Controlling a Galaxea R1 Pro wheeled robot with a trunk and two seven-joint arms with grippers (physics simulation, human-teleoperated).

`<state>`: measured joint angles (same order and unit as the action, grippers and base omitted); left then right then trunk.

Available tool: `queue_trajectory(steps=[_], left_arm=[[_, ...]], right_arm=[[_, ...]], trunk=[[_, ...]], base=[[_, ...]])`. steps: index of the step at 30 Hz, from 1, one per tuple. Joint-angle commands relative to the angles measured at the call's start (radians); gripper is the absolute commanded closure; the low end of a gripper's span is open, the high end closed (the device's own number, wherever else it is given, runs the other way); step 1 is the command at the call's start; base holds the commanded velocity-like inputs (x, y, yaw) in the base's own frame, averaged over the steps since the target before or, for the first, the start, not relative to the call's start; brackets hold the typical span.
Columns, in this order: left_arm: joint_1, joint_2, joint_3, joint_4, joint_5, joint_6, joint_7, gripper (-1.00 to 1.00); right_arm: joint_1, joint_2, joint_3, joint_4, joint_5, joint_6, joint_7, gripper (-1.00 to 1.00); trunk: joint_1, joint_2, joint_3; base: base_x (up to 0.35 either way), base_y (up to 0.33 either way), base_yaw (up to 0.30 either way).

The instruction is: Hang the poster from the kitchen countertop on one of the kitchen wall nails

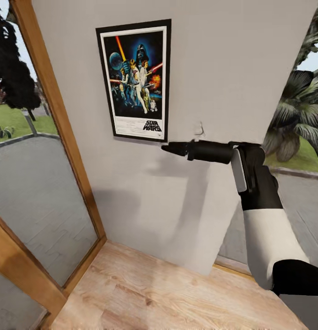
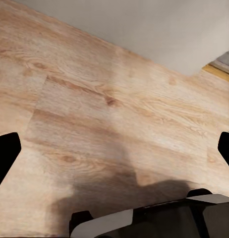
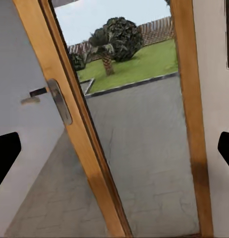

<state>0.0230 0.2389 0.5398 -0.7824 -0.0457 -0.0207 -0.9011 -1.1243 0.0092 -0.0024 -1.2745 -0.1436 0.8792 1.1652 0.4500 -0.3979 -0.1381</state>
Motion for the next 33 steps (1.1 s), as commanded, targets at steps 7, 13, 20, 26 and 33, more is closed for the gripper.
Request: queue_trajectory(steps=[7, 13, 20, 26, 33], left_arm=[[0.000, -0.001, 0.002, 0.000, -0.003, -0.001, -0.006, -1.00], [0.000, -0.003, 0.002, 0.001, -0.001, 0.000, -0.067, -1.00], [0.000, -0.004, 0.008, 0.004, 0.001, 0.005, -0.198, -1.00], [0.000, -0.026, 0.007, 0.008, 0.001, 0.008, -0.216, -1.00], [0.000, -0.088, 0.005, 0.011, 0.000, 0.011, -0.220, -1.00]], right_arm=[[0.353, -0.007, -0.059, -0.101, -0.039, -0.088, 0.005, -1.00], [0.791, -0.018, -0.135, -0.070, -0.038, -0.257, 0.007, -1.00], [1.030, -0.046, -0.208, 0.129, -0.036, -0.548, 0.008, -1.00], [1.078, -0.100, -0.340, 0.378, -0.036, -0.690, 0.008, -1.00], [1.087, -0.176, -0.456, 0.705, -0.033, -0.937, 0.002, -1.00]], trunk=[[0.000, -0.002, -0.002], [0.000, -0.002, -0.002], [0.000, -0.002, -0.002], [0.000, -0.002, -0.002], [0.000, -0.002, -0.002]], base=[[-0.155, 0.000, 0.000], [-0.020, 0.000, 0.000], [-0.002, 0.000, 0.000], [0.000, 0.000, 0.000], [0.000, 0.000, 0.000]])
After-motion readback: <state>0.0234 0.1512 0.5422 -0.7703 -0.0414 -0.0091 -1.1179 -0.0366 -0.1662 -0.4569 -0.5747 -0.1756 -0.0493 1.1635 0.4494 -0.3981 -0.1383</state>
